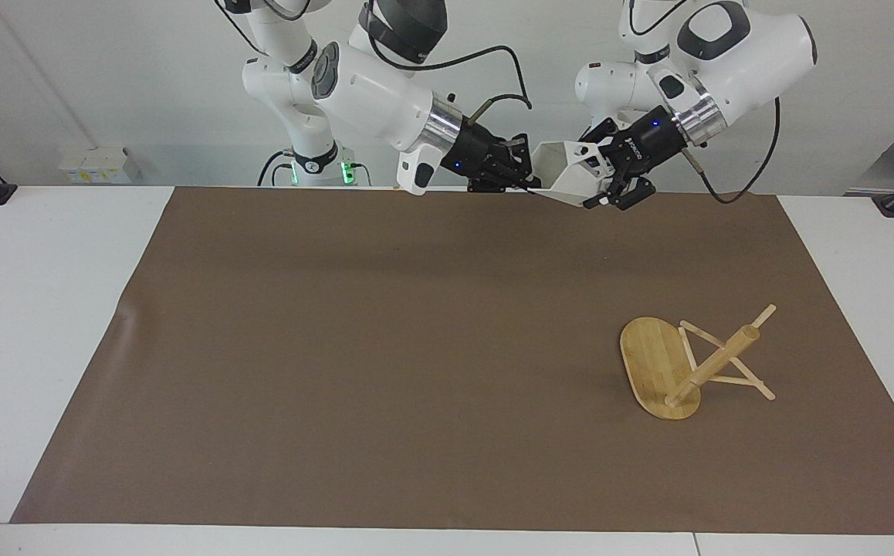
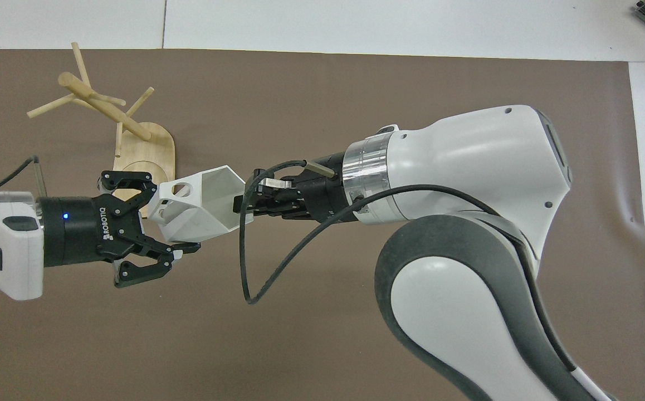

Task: Hang cup on rack
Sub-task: 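Close the left gripper on the white cup held by the right gripper, then open the right gripper and withdraw it while the left gripper holds the cup, then move the cup with the left gripper over the mug tree peg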

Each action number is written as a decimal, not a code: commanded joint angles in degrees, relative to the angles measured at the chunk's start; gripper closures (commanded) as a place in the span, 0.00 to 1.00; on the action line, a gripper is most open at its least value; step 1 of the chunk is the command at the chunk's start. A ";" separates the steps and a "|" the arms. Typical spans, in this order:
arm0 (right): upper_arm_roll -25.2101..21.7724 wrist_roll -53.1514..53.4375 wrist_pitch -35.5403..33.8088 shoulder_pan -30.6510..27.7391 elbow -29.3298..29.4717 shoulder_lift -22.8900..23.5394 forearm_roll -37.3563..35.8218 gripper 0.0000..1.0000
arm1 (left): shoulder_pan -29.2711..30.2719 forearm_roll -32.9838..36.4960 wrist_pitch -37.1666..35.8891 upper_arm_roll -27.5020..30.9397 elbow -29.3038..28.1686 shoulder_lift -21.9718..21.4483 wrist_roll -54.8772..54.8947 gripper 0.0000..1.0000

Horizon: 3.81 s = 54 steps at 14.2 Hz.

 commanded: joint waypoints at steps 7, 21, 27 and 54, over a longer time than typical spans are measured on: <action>0.34 2.70 1.56 -0.51 0.43 -0.13 0.40 0.00 | -0.24 -0.81 2.03 0.39 -1.79 -1.54 -1.23 1.00; -7.31 1.64 1.65 -0.51 0.17 -0.57 -15.91 0.00 | -0.06 5.59 12.14 -0.58 -3.81 -1.37 -13.44 1.00; -11.26 0.07 -0.19 -0.60 -0.62 -1.00 -32.35 0.00 | -0.23 20.25 15.39 -2.85 -3.90 -0.75 -36.50 1.00; -33.68 -15.93 -16.80 -0.51 0.43 -3.29 -52.60 0.00 | 4.07 31.27 23.56 -3.65 9.11 20.25 -60.56 1.00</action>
